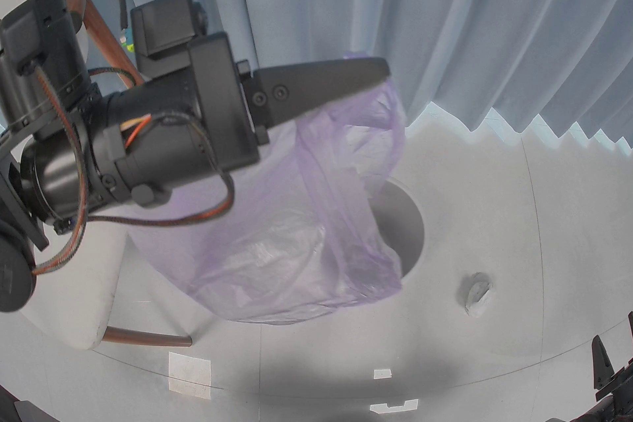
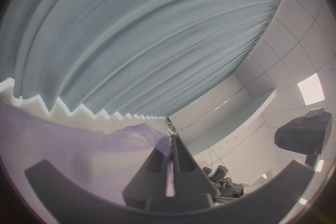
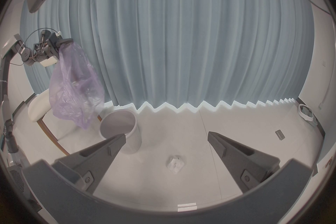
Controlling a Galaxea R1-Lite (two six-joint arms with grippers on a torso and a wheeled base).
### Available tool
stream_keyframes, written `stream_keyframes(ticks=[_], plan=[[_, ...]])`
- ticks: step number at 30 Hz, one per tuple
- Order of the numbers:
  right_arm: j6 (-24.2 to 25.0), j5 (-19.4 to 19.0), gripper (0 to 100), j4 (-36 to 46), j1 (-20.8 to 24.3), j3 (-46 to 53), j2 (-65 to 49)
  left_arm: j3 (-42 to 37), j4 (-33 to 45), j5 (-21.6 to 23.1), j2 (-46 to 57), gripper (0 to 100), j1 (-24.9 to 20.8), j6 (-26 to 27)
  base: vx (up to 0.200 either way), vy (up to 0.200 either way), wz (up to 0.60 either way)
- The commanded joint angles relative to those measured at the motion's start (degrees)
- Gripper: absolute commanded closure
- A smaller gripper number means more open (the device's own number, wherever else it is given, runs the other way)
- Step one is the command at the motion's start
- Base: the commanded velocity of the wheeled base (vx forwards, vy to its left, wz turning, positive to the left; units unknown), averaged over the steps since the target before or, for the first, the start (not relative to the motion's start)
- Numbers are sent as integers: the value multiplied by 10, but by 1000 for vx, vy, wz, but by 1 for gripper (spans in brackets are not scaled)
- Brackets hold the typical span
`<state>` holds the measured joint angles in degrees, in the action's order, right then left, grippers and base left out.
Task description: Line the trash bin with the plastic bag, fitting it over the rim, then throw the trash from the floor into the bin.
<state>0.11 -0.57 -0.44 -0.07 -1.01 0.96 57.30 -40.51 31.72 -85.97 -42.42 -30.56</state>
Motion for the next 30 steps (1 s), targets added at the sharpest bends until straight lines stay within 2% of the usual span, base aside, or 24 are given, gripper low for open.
stream_keyframes(ticks=[1, 6, 15, 19, 25, 30], plan=[[1, 0, 0, -1, 0, 10, -10, -25, 1, -1, 8, 100, -42, -7, 0, 0, 0], [1, 0, 0, 0, 0, 10, -10, -32, 2, 4, 1, 100, -43, -7, 0, 0, 0], [1, 0, 0, 0, 1, 10, -10, -32, -1, 13, -1, 100, -41, -6, 0, -200, 0], [0, 0, 0, 0, 0, 10, -10, -53, -5, 11, -13, 100, -32, -6, 0, 0, 0], [1, 0, 0, 0, 1, 10, -10, -101, -8, 13, -29, 100, 9, -2, 0, 0, 0], [1, 0, 0, 0, 1, 10, -10, -120, -30, 15, -55, 100, 63, 1, 0, 0, 0]])
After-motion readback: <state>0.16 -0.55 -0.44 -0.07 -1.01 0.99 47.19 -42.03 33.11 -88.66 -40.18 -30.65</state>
